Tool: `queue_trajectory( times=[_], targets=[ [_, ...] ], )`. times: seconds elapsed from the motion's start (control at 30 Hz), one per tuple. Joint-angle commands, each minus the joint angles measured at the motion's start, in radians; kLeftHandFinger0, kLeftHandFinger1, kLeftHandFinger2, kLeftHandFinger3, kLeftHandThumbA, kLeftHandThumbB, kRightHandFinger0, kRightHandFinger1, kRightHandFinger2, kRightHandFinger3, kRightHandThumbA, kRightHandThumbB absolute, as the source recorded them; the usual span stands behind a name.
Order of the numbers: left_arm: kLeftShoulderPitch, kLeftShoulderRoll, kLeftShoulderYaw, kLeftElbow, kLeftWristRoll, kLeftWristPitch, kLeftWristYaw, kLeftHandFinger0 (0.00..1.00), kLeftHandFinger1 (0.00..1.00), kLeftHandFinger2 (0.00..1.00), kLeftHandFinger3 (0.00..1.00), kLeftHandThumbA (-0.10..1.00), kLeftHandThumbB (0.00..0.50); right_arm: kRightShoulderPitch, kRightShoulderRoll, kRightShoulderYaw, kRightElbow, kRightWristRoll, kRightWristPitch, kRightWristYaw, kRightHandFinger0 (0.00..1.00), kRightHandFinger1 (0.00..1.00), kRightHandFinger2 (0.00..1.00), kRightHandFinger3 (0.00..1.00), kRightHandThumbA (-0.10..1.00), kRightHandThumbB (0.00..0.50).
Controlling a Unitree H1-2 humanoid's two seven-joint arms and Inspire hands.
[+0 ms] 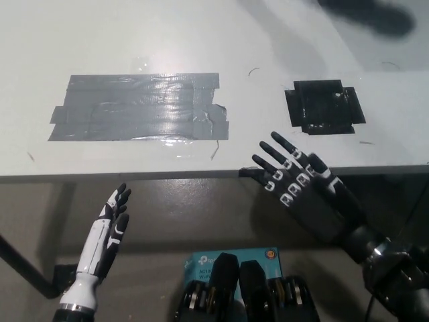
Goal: A grey duster is kept infront of the robot in the middle of the table and the robot extends its right arm to grab the duster, picks it up and hands it to a person
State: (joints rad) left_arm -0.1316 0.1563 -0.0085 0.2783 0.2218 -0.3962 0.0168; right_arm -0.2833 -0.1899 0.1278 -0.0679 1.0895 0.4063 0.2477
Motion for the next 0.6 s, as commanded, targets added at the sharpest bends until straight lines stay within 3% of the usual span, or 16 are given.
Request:
queue_trajectory(
  times=[0.0,0.13,0.23,0.3,0.4,0.47,0.57],
  targets=[
    [-0.023,0.016,0.003,-0.012,-0.002,-0.059,0.017,1.00,1.00,1.00,1.00,1.00,0.226,0.040,-0.030,-0.021,0.006,-0.135,-0.104,0.128,1.00,1.00,1.00,1.00,1.00,0.433],
    [-0.007,0.012,0.001,-0.021,0.004,-0.050,0.018,1.00,1.00,1.00,1.00,1.00,0.227,0.082,-0.044,-0.027,-0.004,-0.289,-0.169,0.064,1.00,1.00,1.00,1.00,0.94,0.424],
    [0.005,0.006,0.002,-0.033,0.006,-0.037,0.020,1.00,1.00,1.00,1.00,1.00,0.228,0.107,-0.041,-0.029,-0.007,-0.427,-0.222,-0.005,1.00,1.00,1.00,1.00,0.93,0.390],
    [0.006,0.006,0.002,-0.032,0.007,-0.039,0.021,1.00,1.00,1.00,1.00,1.00,0.227,0.111,-0.040,-0.027,-0.006,-0.483,-0.248,-0.023,1.00,1.00,1.00,1.00,0.91,0.399],
    [0.005,0.006,0.002,-0.025,0.007,-0.047,0.022,1.00,1.00,1.00,1.00,1.00,0.229,0.117,-0.027,-0.020,0.006,-0.634,-0.314,-0.091,1.00,1.00,1.00,1.00,0.90,0.346],
    [0.005,0.005,0.003,-0.028,0.009,-0.045,0.024,1.00,1.00,1.00,1.00,1.00,0.231,0.115,-0.032,-0.001,0.020,-0.736,-0.355,-0.123,1.00,1.00,1.00,1.00,0.94,0.397],
    [0.010,0.003,0.002,-0.031,0.004,-0.047,0.021,1.00,1.00,1.00,1.00,1.00,0.227,0.115,-0.037,0.024,0.033,-0.847,-0.392,-0.159,1.00,1.00,1.00,1.00,0.96,0.424]
  ],
)
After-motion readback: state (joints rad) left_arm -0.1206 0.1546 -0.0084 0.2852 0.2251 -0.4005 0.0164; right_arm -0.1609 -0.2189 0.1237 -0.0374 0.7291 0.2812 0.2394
